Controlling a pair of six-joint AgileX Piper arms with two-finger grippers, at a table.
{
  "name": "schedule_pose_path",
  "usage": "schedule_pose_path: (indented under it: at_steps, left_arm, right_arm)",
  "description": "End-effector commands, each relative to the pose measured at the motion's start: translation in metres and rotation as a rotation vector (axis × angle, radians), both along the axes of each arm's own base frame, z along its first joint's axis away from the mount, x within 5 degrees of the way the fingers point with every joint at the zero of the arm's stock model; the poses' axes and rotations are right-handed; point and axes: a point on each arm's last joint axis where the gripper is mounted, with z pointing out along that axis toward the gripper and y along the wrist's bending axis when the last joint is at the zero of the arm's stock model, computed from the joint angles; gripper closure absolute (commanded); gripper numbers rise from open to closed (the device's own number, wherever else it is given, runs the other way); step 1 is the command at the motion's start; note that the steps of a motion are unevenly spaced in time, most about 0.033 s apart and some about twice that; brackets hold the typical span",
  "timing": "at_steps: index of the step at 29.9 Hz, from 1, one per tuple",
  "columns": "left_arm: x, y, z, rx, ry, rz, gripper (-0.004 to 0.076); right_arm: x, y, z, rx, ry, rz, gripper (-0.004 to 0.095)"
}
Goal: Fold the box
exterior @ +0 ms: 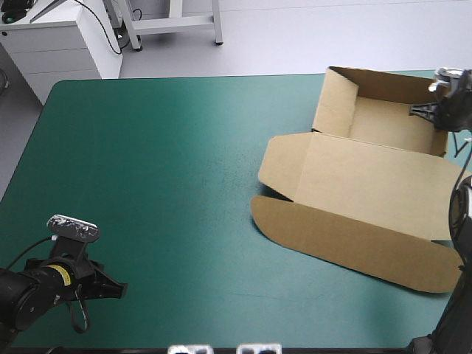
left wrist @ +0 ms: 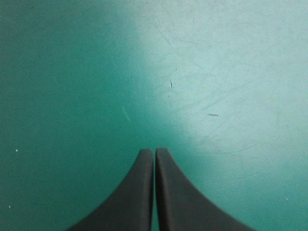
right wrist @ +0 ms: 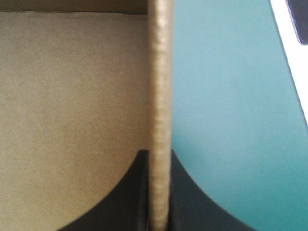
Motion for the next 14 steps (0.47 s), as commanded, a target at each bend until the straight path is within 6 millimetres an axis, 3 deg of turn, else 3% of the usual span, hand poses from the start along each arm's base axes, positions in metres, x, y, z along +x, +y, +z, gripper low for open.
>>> schedule_pose_path:
  at_steps: [1,4,9,12,14]
  left_arm:
    - [0.003,-0.001,0.009,-0.018,-0.062,-0.002,0.073]
    - [0.003,-0.001,0.009,-0.015,-0.065,-0.002,0.0732]
    - [0.004,-0.001,0.009,-0.018,-0.071,-0.002,0.0732]
    - [0.005,-0.002,0.01,-0.029,-0.086,-0.004,0.0732]
    - [0.006,-0.003,0.011,-0.043,-0.097,-0.006,0.0732]
  right_arm:
    - [-0.018,-0.029,0.03,0.023,-0.081,-0.066,0.0928]
    - [-0.024,-0.045,0.024,0.042,-0.065,-0.1,0.0928]
    - [-0.026,-0.051,0.023,0.027,-0.065,-0.114,0.0874]
    - [-0.024,-0.049,0.024,0.041,-0.088,-0.106,0.067]
    - [-0.023,-0.049,0.024,0.045,-0.091,-0.095,0.0425]
